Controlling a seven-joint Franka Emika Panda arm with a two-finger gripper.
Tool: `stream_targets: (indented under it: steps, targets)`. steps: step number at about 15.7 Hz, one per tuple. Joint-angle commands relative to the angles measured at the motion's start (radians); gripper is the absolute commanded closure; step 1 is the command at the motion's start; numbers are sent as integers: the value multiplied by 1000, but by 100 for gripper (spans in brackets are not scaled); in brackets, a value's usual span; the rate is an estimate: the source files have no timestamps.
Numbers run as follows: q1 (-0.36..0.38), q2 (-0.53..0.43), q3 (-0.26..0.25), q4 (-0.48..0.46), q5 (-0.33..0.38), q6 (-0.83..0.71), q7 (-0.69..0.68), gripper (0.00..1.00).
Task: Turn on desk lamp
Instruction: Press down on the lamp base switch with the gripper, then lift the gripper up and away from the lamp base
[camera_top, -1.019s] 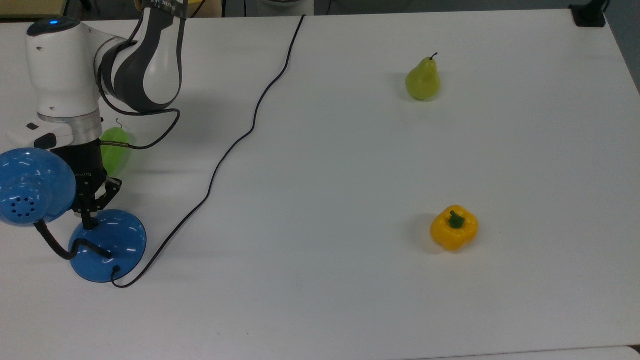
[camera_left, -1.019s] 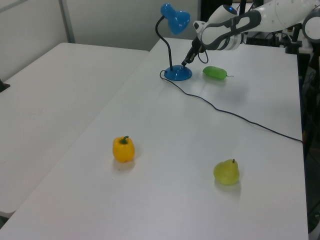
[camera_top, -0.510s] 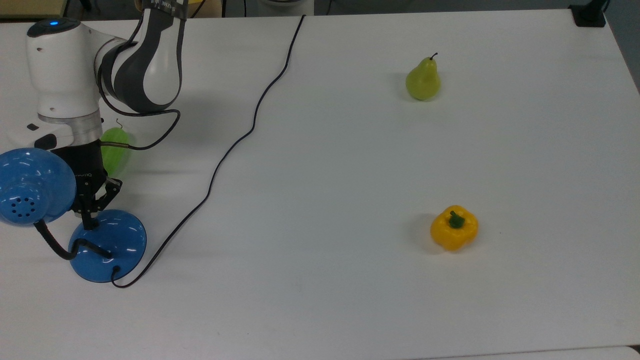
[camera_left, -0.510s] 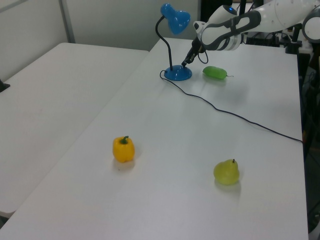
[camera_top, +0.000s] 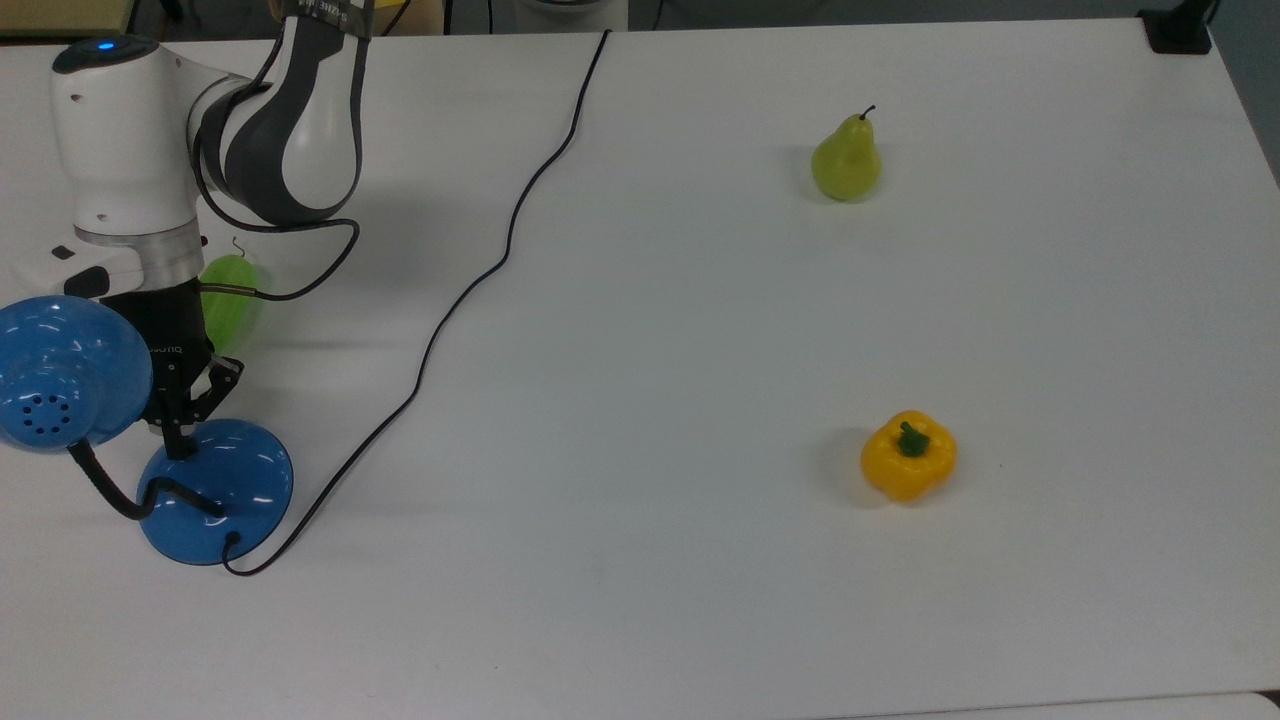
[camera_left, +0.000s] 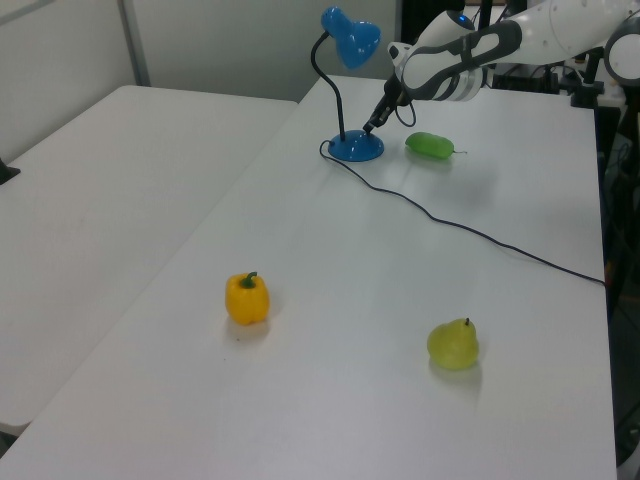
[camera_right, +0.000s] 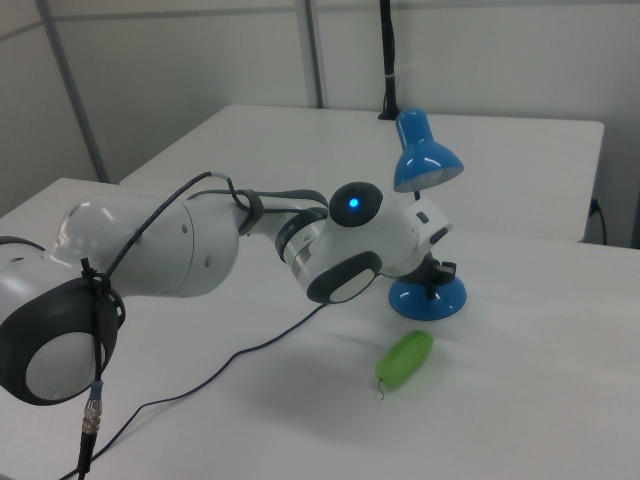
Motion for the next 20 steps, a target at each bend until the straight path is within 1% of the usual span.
stream_targets:
  steps: [1, 7, 14, 17, 20]
  targets:
    - [-1, 19, 4, -37, 38, 24, 19, 100]
    - [-1, 19, 4, -67, 52, 26, 37, 100]
    - [3, 17, 4, -105, 51, 49, 132, 100]
    - [6, 17, 4, -127, 51, 55, 149, 100]
    - [6, -10, 4, -127, 51, 55, 180, 100]
